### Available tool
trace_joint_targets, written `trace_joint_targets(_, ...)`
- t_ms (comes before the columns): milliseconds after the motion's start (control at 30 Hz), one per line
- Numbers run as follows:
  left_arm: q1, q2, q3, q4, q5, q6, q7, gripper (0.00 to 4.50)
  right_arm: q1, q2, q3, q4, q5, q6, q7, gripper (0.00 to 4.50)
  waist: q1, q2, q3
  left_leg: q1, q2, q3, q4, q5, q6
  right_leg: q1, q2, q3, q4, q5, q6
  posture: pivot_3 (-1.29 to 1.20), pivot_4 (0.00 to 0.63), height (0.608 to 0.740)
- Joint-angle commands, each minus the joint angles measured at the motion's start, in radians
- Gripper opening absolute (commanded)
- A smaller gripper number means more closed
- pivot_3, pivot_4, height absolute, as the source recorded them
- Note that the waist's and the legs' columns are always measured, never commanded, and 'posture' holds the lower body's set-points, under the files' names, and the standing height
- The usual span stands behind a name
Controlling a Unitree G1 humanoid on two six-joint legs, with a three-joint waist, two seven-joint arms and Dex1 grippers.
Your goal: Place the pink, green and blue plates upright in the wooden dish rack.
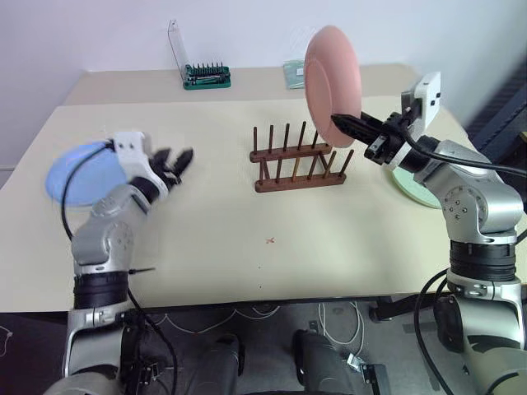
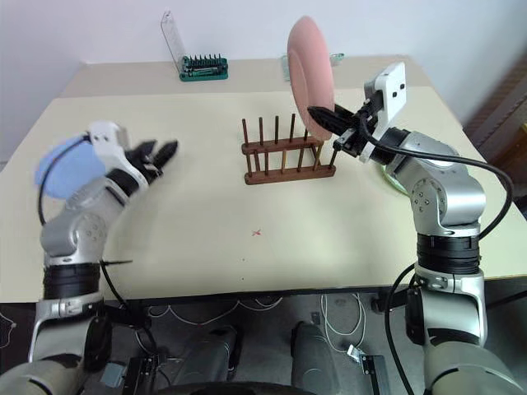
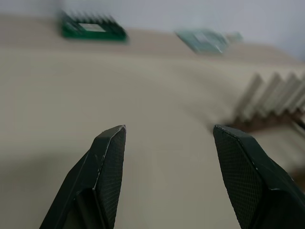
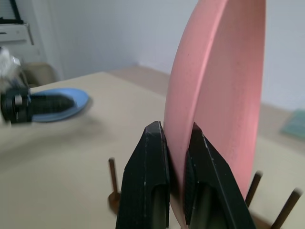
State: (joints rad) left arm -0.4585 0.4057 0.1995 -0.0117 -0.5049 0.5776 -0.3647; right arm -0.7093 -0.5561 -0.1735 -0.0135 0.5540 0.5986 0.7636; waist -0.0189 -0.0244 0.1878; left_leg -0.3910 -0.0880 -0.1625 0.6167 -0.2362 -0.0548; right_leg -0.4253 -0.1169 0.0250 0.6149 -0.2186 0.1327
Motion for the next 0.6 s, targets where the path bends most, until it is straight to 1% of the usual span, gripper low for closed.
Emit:
trace_joint_targets(33, 0.041, 0.004, -0.031, -0.097, -0.008, -0.005, -0.053, 2.95, -0.055, 0.016, -0.069, 0.024, 0.053, 0.003, -0.03, 0.0, 0.002, 0.0, 0.0, 0.0, 0.0, 0.0, 0.0, 0.0, 0.0, 0.0, 0.0, 0.0, 0.0, 0.0, 0.0, 0.0, 0.15, 0.74)
trace_joint_targets(167, 0.1, -0.011, -0.065, -0.131, -0.019, 0.002, -0.1, 2.95, -0.091, 0.023, -0.115, 0.066, 0.1, 0.025, -0.061, 0.0, 0.004, 0.0, 0.0, 0.0, 0.0, 0.0, 0.0, 0.0, 0.0, 0.0, 0.0, 0.0, 0.0, 0.0, 0.0, 0.0, 0.15, 0.74)
trace_joint_targets(333, 0.137, -0.029, -0.099, -0.142, -0.016, 0.011, -0.128, 2.95, -0.092, 0.026, -0.143, 0.087, 0.138, 0.058, -0.072, 0.0, 0.005, 0.0, 0.0, 0.0, 0.0, 0.0, 0.0, 0.0, 0.0, 0.0, 0.0, 0.0, 0.0, 0.0, 0.0, 0.0, 0.15, 0.74)
trace_joint_targets(600, 0.147, -0.032, -0.116, -0.165, -0.021, 0.029, -0.163, 2.95, -0.082, 0.016, -0.141, 0.168, 0.122, 0.054, -0.072, 0.0, 0.003, 0.001, 0.0, 0.0, 0.0, 0.0, 0.0, 0.0, 0.0, 0.0, 0.0, 0.0, 0.0, 0.0, 0.0, 0.0, 0.15, 0.74)
